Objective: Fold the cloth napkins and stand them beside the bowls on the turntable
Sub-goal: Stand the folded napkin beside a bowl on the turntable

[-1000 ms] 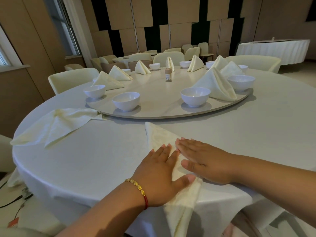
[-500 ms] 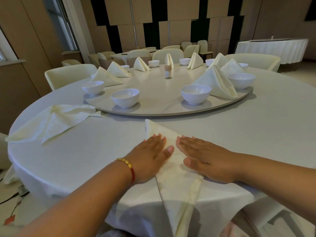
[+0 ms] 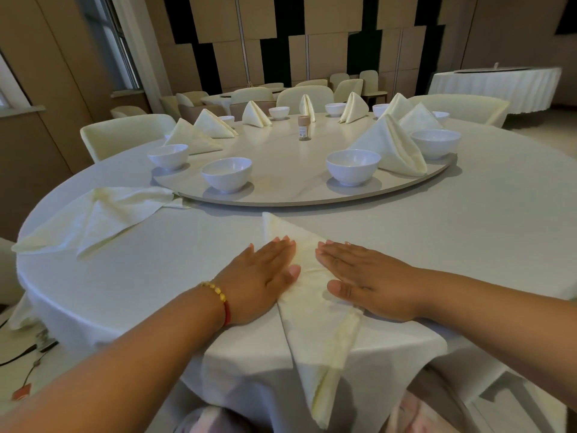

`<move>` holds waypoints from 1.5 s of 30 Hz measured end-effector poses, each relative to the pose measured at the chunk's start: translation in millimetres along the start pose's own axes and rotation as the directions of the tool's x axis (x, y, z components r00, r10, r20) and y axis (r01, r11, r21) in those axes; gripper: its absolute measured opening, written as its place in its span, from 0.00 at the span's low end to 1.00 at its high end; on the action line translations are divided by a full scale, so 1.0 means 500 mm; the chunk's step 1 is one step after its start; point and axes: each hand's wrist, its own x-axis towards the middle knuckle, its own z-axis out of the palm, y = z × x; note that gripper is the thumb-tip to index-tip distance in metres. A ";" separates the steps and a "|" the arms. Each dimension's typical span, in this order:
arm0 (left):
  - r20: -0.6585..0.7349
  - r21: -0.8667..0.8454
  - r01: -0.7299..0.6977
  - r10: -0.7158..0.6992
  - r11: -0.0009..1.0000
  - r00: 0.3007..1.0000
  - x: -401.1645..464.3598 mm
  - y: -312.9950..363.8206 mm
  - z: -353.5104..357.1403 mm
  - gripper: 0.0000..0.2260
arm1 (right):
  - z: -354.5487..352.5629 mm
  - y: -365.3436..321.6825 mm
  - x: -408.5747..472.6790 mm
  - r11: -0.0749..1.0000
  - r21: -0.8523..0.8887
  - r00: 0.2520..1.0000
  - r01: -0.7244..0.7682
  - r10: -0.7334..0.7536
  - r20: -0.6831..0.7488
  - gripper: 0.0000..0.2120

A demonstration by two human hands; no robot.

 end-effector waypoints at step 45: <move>-0.335 -0.484 0.435 -0.621 0.759 0.709 0.100 0.009 -0.022 0.15 | -0.058 0.032 0.112 0.889 0.216 0.874 -0.404 0.445 -0.195 0.20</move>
